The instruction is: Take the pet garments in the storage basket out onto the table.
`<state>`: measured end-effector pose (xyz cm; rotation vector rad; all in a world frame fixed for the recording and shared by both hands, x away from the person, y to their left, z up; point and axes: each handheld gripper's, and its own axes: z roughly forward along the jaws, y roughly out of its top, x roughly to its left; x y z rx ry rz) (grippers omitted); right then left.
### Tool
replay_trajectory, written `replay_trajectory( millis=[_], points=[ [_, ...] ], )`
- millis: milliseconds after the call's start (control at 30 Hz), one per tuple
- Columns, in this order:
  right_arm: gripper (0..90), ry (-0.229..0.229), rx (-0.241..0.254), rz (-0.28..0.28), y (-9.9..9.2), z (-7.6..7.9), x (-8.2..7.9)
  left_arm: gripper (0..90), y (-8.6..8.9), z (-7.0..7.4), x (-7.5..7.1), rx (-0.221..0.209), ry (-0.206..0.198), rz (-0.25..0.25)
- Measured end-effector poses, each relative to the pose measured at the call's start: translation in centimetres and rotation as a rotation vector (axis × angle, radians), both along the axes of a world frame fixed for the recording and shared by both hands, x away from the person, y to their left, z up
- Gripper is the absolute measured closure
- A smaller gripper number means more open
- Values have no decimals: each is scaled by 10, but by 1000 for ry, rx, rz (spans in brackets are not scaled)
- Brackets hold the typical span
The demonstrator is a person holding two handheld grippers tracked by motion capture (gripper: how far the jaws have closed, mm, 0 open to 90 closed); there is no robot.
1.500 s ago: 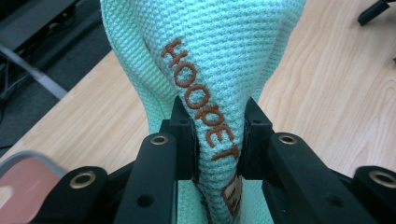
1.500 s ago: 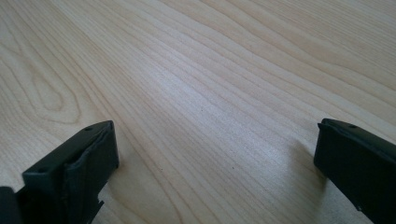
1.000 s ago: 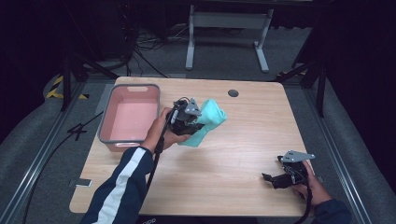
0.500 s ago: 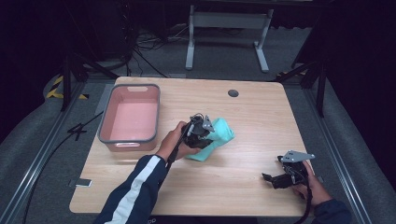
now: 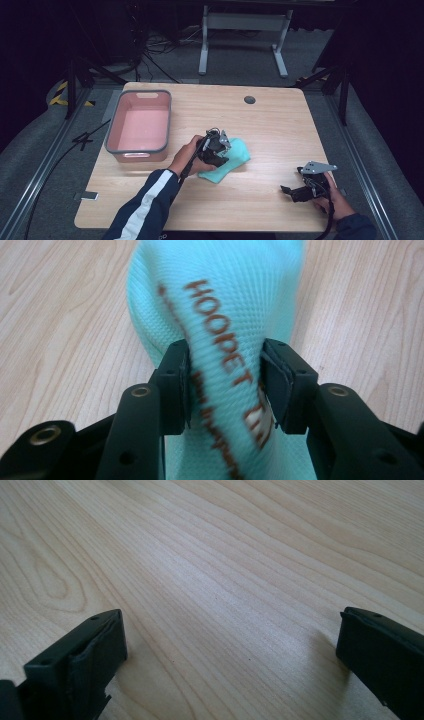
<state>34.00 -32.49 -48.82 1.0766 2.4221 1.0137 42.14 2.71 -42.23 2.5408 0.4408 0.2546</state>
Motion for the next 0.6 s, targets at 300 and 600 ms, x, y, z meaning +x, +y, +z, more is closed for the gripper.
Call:
replay_trajectory(
  millis=[300, 600],
  points=[
    [2, 0, 0, 0, 0, 0, 0, 527, 1, 0, 0, -2, 5, 6],
    [2, 0, 0, 0, 0, 0, 0, 460, 6, 5, -1, -14, -14, 18]
  ],
)
